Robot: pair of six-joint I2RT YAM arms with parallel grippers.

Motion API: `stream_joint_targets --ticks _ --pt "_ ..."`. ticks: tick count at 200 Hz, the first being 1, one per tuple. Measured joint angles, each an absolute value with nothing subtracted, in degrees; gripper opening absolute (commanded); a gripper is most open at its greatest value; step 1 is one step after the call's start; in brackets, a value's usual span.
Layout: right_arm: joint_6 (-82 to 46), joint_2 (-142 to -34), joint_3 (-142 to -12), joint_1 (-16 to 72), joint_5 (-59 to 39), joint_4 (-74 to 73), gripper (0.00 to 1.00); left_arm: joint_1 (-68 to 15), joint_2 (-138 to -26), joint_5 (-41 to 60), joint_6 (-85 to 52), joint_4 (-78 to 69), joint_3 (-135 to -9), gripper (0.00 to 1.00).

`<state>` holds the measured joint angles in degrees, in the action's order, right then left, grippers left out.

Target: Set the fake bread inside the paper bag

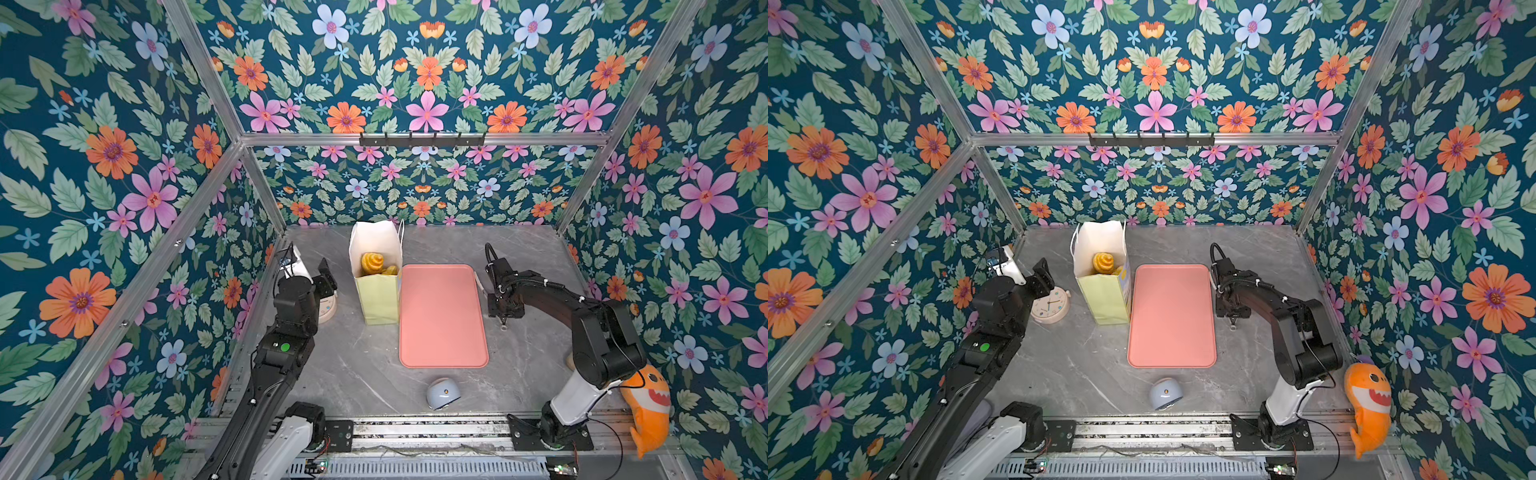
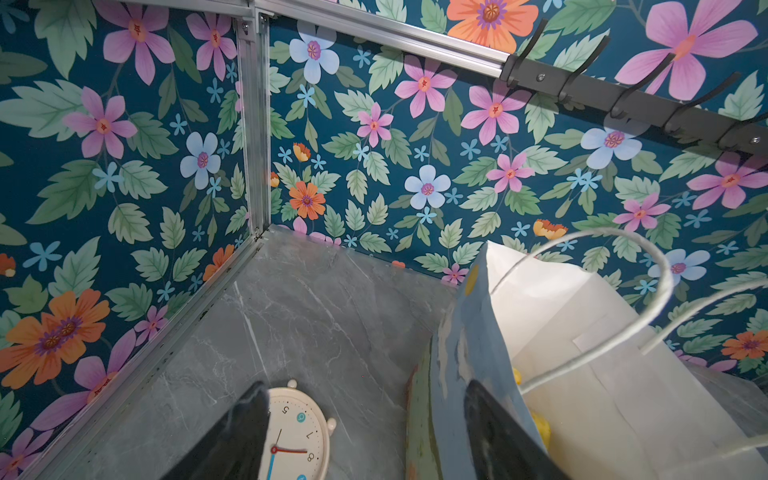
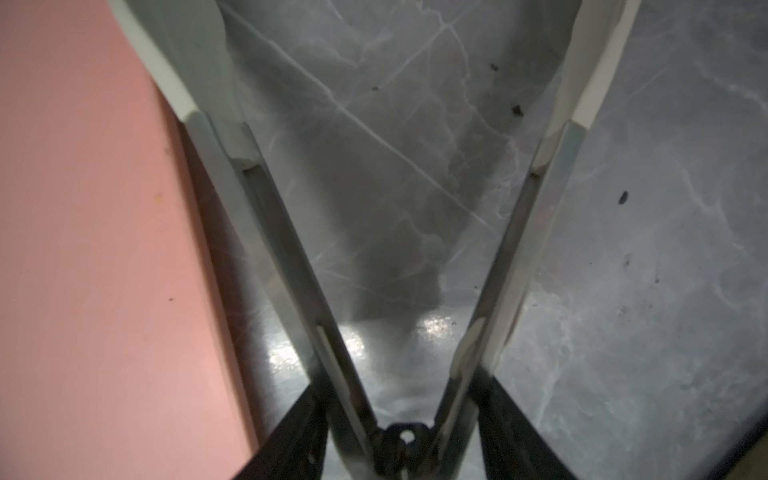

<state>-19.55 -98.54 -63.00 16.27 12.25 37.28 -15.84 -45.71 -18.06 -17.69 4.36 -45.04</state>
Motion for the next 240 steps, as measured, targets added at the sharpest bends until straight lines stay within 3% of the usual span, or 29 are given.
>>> stream_joint_targets --ticks 70,128,192,221,240 --pt "-19.92 -98.74 -64.88 16.05 12.40 39.55 0.65 -15.84 -45.74 -18.09 -17.69 4.38 -44.77 0.75" --pt "-19.00 -84.93 -65.08 16.01 10.48 38.52 0.69 -15.84 -46.26 -18.83 -17.39 3.53 -42.85 0.77" --pt "-15.42 -64.58 -50.11 16.05 7.11 19.33 0.88 -15.79 -46.52 -23.05 -12.78 -7.64 -32.56 0.91" --pt "-13.45 -60.58 -42.89 16.01 10.39 8.75 0.99 -15.49 -47.11 -27.81 -8.16 -18.52 -23.64 0.97" --pt "-13.02 -59.55 -38.28 15.73 14.46 2.26 0.99 -14.06 -49.36 -30.44 -4.89 -27.42 -17.54 0.99"
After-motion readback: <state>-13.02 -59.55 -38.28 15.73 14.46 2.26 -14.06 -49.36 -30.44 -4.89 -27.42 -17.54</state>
